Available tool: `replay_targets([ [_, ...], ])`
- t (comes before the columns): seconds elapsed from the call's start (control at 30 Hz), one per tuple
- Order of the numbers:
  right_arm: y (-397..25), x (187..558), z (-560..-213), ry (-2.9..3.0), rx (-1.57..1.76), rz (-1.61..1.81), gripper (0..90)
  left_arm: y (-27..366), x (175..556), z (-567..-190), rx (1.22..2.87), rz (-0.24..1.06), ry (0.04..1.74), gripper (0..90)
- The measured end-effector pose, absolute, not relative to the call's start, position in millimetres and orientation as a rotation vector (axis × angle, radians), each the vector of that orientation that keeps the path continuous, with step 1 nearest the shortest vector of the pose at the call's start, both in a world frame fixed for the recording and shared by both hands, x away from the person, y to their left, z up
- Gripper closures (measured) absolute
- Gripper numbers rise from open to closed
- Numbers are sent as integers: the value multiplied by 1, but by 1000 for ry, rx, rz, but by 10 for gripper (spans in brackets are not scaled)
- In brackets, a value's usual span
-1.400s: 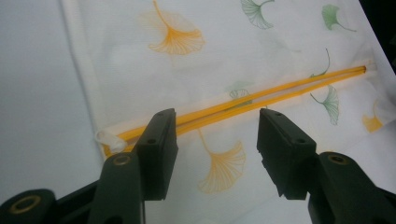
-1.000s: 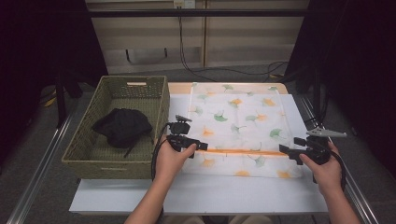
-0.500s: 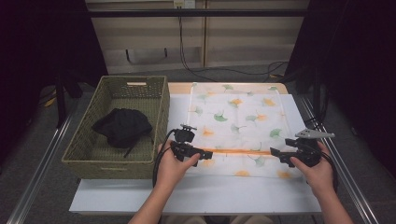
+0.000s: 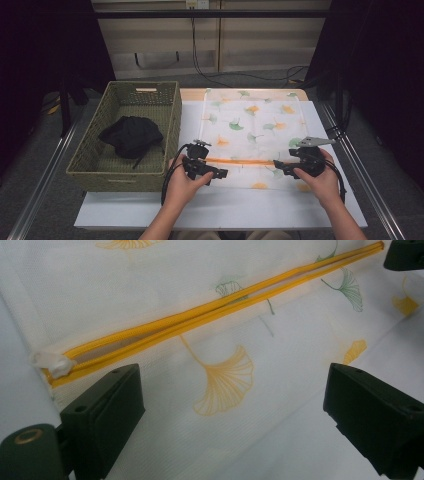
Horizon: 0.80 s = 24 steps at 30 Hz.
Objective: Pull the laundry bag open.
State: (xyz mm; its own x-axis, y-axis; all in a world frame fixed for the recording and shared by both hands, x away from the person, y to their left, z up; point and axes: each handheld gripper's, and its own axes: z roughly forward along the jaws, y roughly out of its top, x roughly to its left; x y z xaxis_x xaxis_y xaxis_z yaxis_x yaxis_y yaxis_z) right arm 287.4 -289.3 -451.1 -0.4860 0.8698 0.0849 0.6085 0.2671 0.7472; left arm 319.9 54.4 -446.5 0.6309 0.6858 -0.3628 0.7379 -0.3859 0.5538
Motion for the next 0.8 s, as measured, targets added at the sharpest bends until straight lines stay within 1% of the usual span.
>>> replay_targets([
  [0.23,-267,297,-454,2230,1339,1037,245,64,316,-447,2153,-109,1103,89],
  [0.37,-252,304,-458,2254,1306,1025,257,61,313,-448,2159,-106,1101,83],
  [0.43,-245,308,-460,2267,1287,1019,273,62,313,-447,2151,-115,1103,82],
  [0.5,-239,312,-463,2269,1276,1010,298,63,313,-446,2164,-91,1099,83],
  [0.63,-230,320,-470,2300,1237,958,348,62,312,-445,2155,-114,1098,80],
  [0.8,-227,323,-481,2308,1232,924,377,63,313,-447,2156,-107,1107,82],
])
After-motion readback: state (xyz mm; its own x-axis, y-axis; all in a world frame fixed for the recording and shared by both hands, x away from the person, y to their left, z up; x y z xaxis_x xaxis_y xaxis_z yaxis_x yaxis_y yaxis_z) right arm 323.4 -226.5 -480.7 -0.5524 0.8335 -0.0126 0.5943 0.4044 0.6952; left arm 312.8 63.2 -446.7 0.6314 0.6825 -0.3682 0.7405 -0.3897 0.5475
